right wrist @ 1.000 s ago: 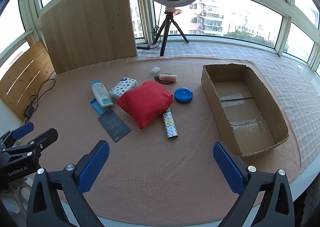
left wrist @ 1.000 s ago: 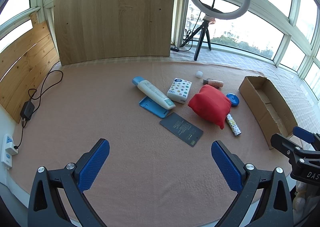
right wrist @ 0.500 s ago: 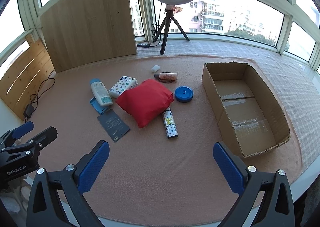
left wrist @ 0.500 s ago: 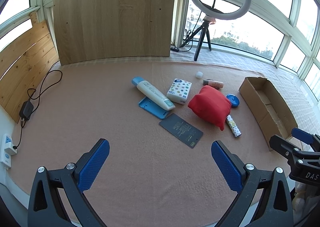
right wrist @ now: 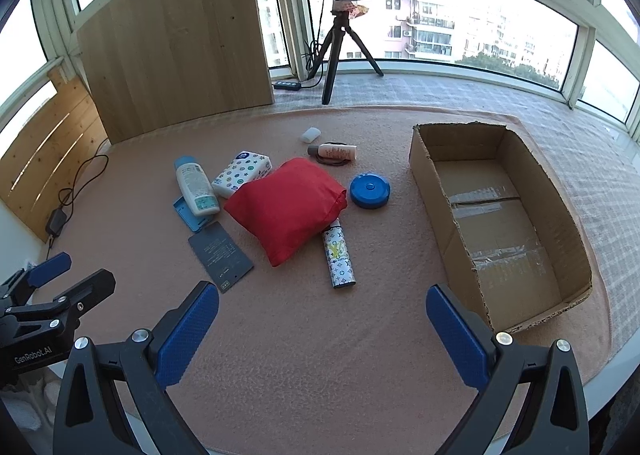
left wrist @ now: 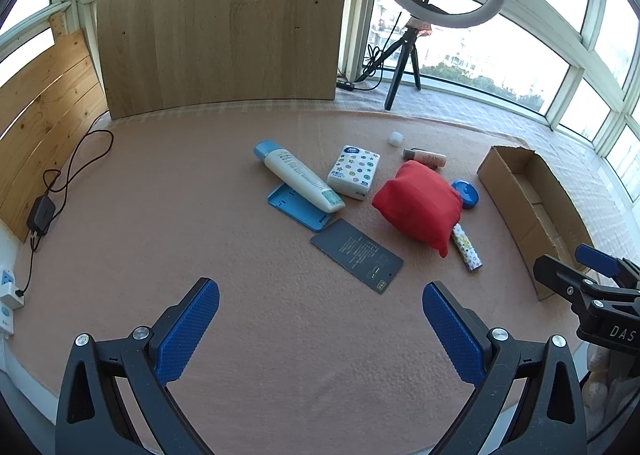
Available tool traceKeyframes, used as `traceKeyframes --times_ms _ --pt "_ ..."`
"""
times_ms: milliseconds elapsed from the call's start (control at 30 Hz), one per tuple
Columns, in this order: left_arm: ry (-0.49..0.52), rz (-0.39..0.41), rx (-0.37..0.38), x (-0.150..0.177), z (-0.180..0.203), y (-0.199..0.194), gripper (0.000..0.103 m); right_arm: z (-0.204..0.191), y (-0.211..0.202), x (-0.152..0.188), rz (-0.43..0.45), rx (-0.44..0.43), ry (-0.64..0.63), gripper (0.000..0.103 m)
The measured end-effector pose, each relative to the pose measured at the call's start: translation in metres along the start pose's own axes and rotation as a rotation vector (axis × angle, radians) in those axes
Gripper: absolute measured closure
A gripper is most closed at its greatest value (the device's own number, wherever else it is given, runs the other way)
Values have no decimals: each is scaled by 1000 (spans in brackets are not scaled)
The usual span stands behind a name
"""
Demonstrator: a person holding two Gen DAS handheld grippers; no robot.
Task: Organize objects
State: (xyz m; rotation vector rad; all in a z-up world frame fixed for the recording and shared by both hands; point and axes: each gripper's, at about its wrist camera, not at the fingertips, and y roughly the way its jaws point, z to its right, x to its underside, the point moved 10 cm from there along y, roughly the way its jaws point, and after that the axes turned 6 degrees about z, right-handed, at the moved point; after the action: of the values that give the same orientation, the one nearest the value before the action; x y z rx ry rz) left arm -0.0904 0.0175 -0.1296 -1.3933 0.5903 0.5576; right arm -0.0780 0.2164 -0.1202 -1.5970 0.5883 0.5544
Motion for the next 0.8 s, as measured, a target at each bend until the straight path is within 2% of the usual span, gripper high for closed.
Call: traceKeyframes --times_ms 333,533,667,800 --pt "3 -27 -14 5 3 23 0 6 25 -17 -7 -46 3 0" --pt "11 -44 9 5 12 40 0 2 43 -37 -2 -122 7 0" --pt "3 -63 33 6 19 51 0 -1 54 -49 -1 -135 -23 0" --pt "-9 -67 25 6 17 58 1 0 71 -56 -42 -153 -20 0"
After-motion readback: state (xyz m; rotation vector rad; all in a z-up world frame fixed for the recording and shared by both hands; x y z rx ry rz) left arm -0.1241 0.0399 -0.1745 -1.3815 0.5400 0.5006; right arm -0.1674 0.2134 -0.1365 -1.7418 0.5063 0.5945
